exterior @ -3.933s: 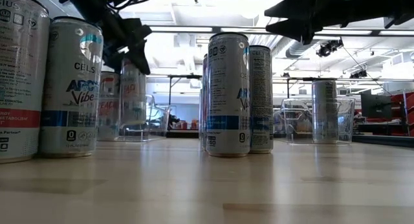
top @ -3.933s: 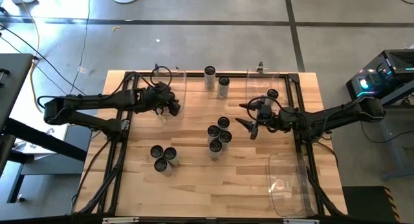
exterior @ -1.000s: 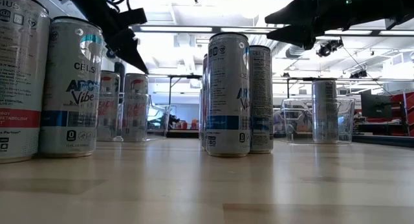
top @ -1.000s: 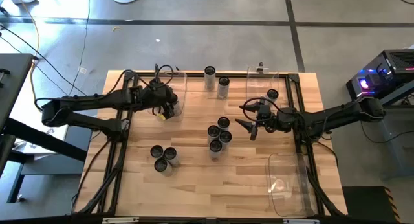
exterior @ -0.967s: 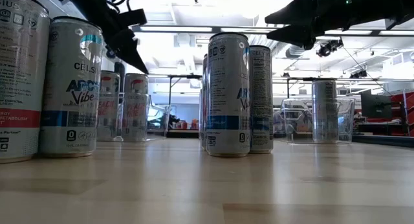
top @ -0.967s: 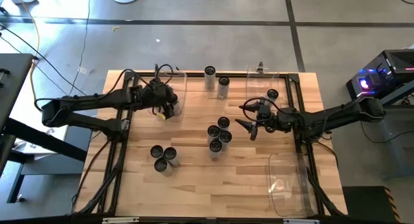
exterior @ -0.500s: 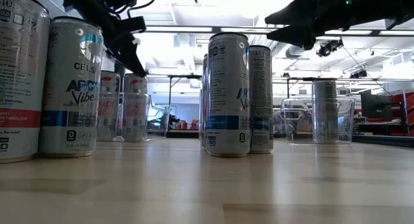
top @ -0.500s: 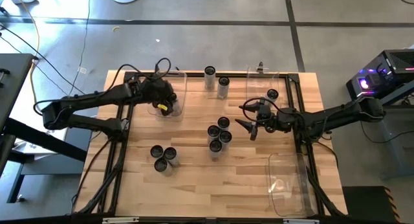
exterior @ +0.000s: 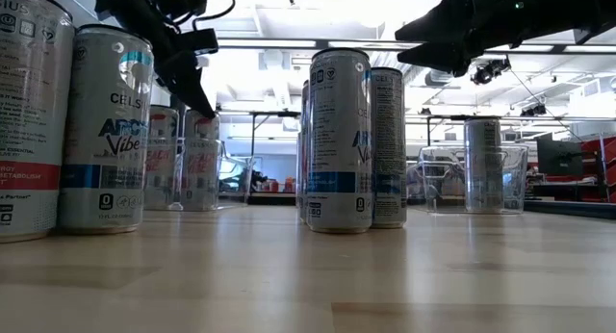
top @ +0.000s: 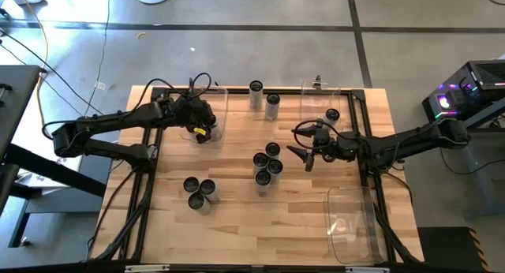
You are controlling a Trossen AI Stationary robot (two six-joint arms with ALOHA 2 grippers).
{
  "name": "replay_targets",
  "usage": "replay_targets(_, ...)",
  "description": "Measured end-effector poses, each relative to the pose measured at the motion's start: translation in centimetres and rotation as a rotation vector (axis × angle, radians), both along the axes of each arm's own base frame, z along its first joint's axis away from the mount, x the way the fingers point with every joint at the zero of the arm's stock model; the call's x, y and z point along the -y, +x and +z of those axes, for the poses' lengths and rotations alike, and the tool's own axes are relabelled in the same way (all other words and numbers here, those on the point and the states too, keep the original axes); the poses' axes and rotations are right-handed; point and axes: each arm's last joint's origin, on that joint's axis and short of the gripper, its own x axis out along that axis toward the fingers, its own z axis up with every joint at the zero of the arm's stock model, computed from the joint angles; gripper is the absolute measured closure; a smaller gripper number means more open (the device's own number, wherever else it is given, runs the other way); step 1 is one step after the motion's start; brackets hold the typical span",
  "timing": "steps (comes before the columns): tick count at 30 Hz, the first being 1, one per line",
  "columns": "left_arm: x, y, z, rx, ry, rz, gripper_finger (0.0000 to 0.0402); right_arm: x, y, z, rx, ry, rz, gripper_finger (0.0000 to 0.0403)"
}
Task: Sort soda cans
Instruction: Put the white-pink soda can into the top left transparent bin
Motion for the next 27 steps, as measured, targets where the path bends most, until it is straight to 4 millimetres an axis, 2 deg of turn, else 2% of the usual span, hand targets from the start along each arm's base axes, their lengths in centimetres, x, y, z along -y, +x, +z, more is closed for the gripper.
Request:
replay_targets(5, 0.08, -0.02, -0.06, -0.001, -0.017, -0.018, 0.0097, 0.00, 0.00, 0.00, 0.000, 0.000, 0.000, 0.0110)
replay_targets(13, 0.09, 0.06, -0.08, 0.000, -0.021, -0.040, 0.0150, 0.00, 0.00, -0.01, -0.001, 0.000, 0.000, 0.0110)
replay_targets(27, 0.10, 0.10, -0.06, -0.003, -0.010, -0.048, 0.0159, 0.01, -0.03, -0.23, -0.024, -0.002, 0.000, 0.0110)
